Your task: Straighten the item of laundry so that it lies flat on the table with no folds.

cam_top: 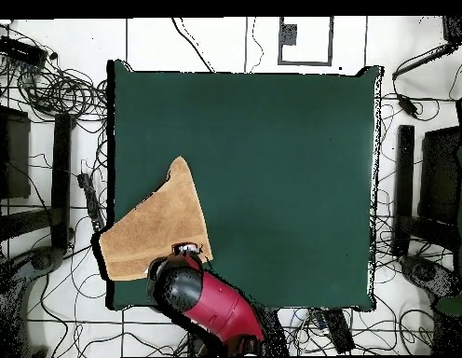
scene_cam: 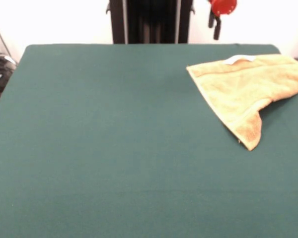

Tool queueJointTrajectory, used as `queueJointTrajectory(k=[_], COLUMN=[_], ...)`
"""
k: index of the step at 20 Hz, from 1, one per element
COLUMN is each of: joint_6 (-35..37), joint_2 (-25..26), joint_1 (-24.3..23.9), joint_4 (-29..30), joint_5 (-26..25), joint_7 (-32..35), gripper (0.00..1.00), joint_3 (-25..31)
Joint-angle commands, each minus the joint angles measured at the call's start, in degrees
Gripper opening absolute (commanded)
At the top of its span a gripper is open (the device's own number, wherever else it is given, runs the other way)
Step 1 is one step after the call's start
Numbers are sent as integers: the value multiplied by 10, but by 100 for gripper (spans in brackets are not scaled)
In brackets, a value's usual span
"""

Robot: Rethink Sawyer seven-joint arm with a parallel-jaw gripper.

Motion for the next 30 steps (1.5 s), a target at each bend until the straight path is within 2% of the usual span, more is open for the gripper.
queueJointTrajectory(k=[1,9,14,21,24,29,30], joint_6=[-91,-219,-257,-293,-286,-263,-267], joint_2=[89,196,253,343,344,334,334], joint_1=[-43,-80,-97,-96,-71,-57,-49], joint_4=[32,2,-28,-97,-108,-104,-105], joint_5=[41,2,-16,-27,-10,3,9], joint_7=[128,167,146,126,120,113,121], gripper=[100,100,100,100,100,100,0], joint_3=[143,199,205,198,176,166,160])
